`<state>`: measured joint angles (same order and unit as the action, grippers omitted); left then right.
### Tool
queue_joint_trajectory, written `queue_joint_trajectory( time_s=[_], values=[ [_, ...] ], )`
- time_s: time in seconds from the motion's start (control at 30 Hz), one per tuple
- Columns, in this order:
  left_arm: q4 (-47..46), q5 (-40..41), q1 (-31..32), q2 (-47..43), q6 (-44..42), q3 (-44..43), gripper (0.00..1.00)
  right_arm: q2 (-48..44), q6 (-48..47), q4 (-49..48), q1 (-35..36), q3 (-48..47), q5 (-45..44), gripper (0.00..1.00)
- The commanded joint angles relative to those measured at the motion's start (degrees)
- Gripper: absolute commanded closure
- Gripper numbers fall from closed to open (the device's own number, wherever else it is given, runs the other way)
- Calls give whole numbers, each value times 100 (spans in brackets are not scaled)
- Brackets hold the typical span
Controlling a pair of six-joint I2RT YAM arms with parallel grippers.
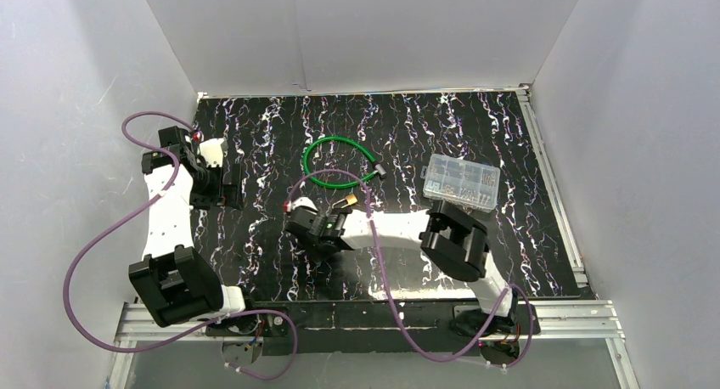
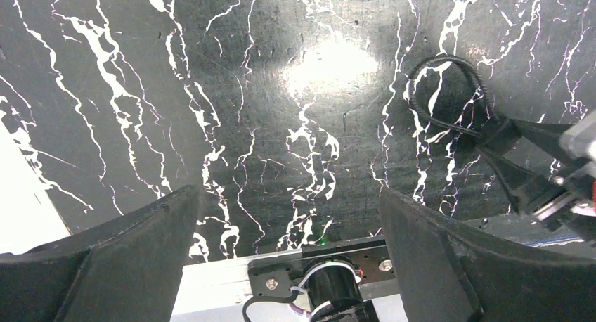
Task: Unlock with the key
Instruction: Move the lock to the center of the board.
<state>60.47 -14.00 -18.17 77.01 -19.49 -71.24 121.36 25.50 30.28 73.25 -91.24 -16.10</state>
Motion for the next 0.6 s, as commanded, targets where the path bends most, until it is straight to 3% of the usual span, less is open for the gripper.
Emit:
queue_joint_trajectory(
  time_s=[0.0,0.13,0.3,0.4,0.57],
  values=[
    [200,-194,-18,-245,-23,-122,0,-533,326,27,-20,1064,-241,68],
    [189,-316,-16,-270,-8,-109,0,-909,618,-115,-20,1781,-190,67],
    [244,-560,-13,-250,33,-67,0,-1240,740,-160,-18,2018,-99,39],
    [418,-800,-19,-269,-118,-51,0,-1937,607,-329,-106,2193,-55,32],
    [735,-1321,-15,-397,-389,-83,0,-2661,357,-256,-1008,1883,494,28]
  ],
)
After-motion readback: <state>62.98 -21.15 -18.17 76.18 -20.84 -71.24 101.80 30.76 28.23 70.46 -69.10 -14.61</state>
